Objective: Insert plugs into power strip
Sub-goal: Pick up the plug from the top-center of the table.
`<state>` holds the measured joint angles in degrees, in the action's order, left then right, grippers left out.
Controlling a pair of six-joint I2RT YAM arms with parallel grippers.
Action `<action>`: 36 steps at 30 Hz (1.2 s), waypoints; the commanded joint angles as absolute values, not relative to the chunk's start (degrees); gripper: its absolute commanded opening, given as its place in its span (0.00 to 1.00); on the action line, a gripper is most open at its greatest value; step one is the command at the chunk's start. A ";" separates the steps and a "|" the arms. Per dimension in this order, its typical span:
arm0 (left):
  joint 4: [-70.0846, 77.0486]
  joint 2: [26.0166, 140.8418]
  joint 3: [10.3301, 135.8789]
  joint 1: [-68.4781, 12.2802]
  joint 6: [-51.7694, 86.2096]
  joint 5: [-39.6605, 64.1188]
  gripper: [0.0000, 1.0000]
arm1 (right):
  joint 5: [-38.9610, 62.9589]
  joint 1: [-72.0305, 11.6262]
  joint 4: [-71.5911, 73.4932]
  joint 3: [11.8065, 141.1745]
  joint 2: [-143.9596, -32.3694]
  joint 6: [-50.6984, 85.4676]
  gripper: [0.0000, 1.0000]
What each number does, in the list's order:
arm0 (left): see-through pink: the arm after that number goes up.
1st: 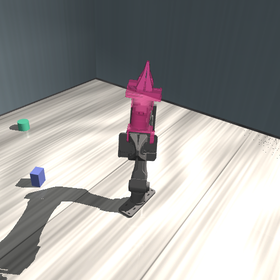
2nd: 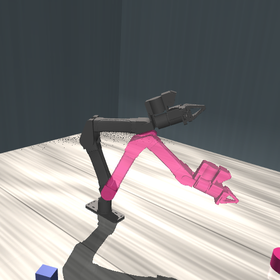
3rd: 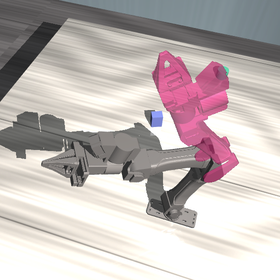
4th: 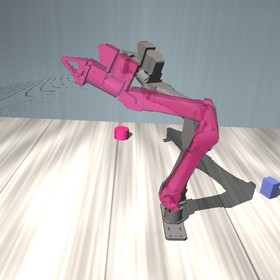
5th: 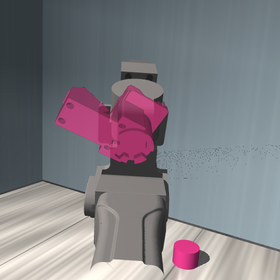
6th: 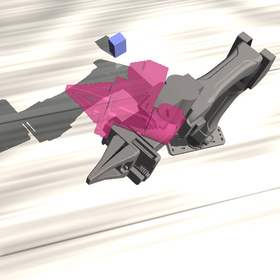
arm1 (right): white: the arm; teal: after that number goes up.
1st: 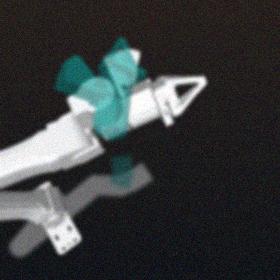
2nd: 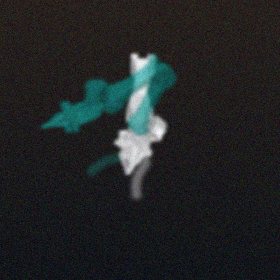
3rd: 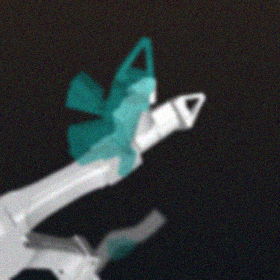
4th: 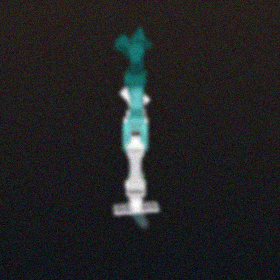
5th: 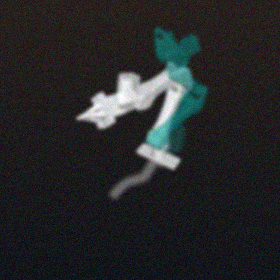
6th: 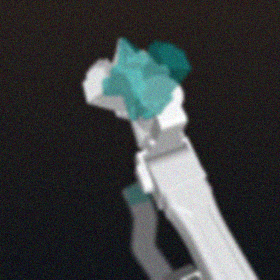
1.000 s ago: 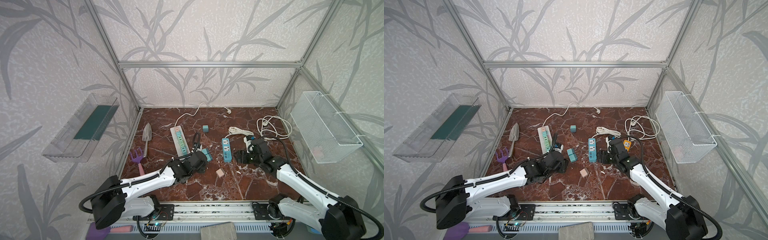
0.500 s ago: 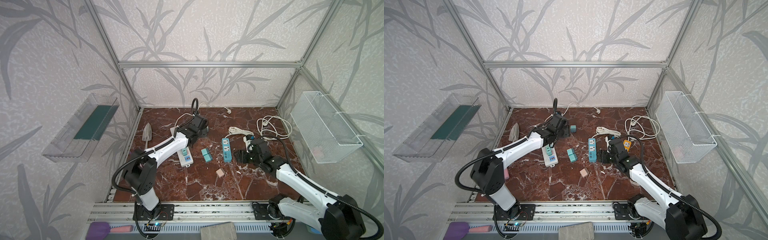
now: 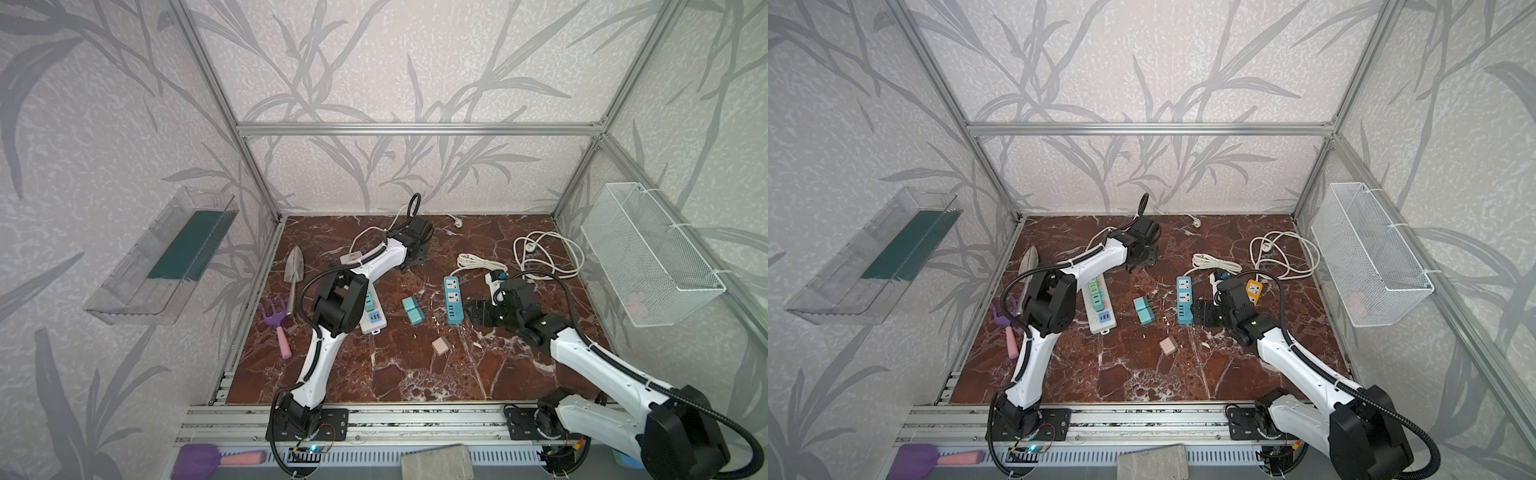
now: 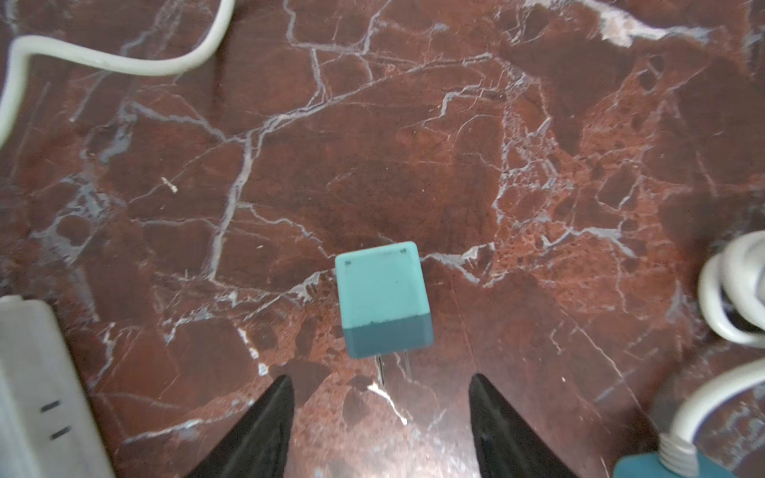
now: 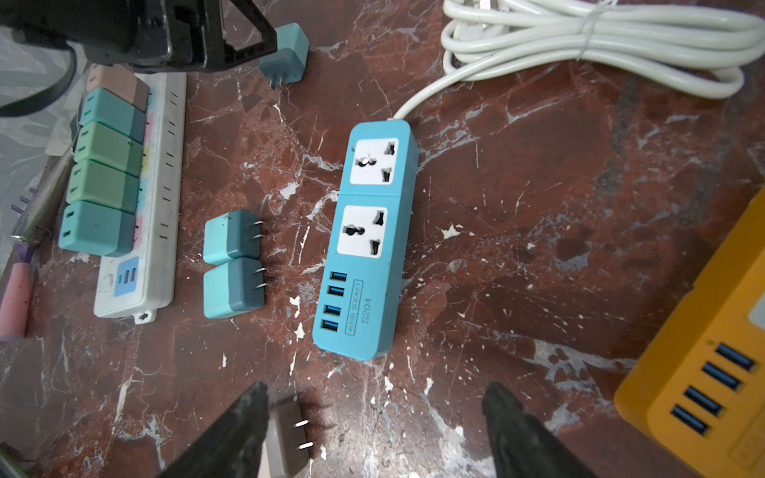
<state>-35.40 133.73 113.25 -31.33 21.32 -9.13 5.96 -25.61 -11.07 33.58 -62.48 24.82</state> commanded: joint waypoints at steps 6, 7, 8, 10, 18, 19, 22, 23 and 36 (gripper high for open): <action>-46.25 142.87 126.56 -29.86 17.65 -7.87 0.68 | 4.72 -25.71 -9.45 32.61 -62.79 24.35 0.82; -45.95 143.23 126.48 -29.76 18.04 -8.53 0.67 | 4.88 -25.70 -9.36 32.66 -63.03 24.41 0.82; -45.88 143.46 126.56 -29.62 18.18 -9.32 0.65 | 5.09 -25.75 -9.24 32.69 -63.34 24.43 0.82; -45.71 143.44 126.52 -29.46 18.04 -10.70 0.63 | 5.66 -25.75 -8.88 32.70 -63.82 24.35 0.82; -44.40 143.78 125.70 -29.13 15.48 -10.76 0.57 | 6.17 -25.75 -8.69 32.50 -63.87 24.44 0.81; -44.15 143.97 125.82 -29.05 14.94 -10.58 0.57 | 6.10 -25.74 -8.70 32.52 -63.88 24.45 0.81; -45.37 145.00 127.24 -28.75 15.09 -9.75 0.57 | 6.04 -25.72 -8.66 32.52 -63.90 24.44 0.81; -45.53 145.11 127.27 -28.57 15.18 -9.23 0.57 | 5.98 -25.75 -8.54 32.52 -63.97 24.43 0.81; -48.79 144.32 128.06 -28.04 15.03 -6.78 0.20 | 5.64 -25.73 -8.57 32.66 -63.64 24.83 0.80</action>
<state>-45.30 144.70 127.52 -28.32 15.40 -8.56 5.63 -25.61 -9.26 33.08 -64.05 24.82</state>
